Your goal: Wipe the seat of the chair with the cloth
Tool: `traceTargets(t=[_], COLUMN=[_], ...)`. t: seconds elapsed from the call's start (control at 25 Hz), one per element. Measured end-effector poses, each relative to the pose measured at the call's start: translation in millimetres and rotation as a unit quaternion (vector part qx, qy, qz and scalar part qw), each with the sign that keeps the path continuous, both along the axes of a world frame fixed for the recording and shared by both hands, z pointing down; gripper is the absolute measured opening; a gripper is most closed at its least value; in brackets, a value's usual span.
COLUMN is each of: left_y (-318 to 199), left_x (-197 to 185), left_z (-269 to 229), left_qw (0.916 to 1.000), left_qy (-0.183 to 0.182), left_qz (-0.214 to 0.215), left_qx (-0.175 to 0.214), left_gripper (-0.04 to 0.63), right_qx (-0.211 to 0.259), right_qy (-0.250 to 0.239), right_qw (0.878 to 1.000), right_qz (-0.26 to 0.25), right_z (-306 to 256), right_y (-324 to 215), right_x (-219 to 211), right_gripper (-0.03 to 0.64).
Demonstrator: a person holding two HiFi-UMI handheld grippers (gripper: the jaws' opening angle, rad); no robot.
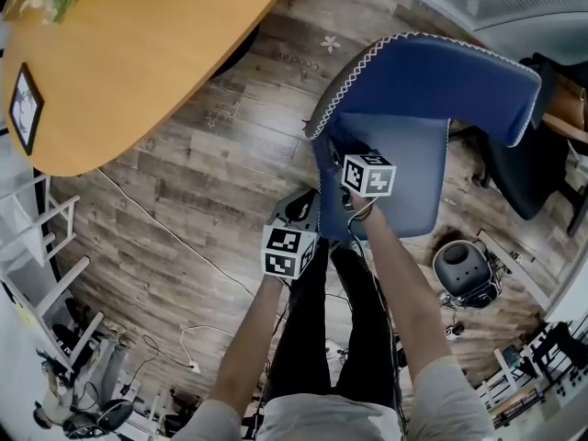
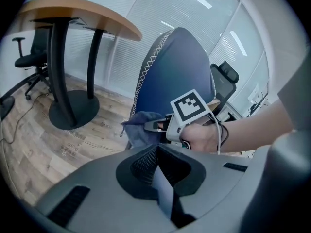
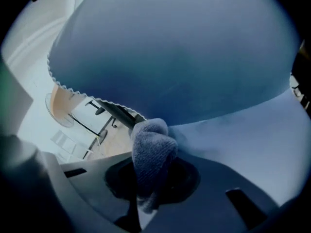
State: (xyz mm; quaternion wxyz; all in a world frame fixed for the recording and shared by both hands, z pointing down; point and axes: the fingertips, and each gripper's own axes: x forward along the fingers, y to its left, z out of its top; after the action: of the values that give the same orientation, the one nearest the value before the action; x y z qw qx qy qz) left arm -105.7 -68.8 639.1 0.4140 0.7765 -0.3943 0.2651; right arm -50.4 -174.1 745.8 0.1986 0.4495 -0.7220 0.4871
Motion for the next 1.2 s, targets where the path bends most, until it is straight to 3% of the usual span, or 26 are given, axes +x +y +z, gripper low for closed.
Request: traceTargets(t=[0.32, 0.6, 0.76, 0.88, 1.2], left_y=[3, 3, 11, 13, 23], left_x=[-6, 8, 14, 21, 47], left_z=[22, 11, 15, 15, 15], left_qw=[0.9998, 0.9999, 0.9998, 0.9997, 0.9996], left_qy=[-0.003, 0.004, -0.006, -0.005, -0.010], left_qz=[-0.005, -0.008, -0.003, -0.003, 0.012], left_qx=[-0.020, -0.010, -0.021, -0.022, -0.023], left_gripper=[0.026, 0.026, 0.026, 0.026, 0.026], right_qx=[0.046, 0.090, 0.082, 0.083, 0.080], right_qy=[0.111, 0.122, 0.105, 0.117, 0.143], right_qw=[0.990, 0.987, 0.991, 0.989, 0.986], right_qz=[-0.078, -0.047, -0.017, -0.023, 0.023], right_z=[12, 10, 14, 15, 15], right_y=[-6, -9, -10, -11, -12], right_x=[5, 26, 46, 64, 132], right_gripper=[0.051, 0.052, 0.052, 0.052, 0.056])
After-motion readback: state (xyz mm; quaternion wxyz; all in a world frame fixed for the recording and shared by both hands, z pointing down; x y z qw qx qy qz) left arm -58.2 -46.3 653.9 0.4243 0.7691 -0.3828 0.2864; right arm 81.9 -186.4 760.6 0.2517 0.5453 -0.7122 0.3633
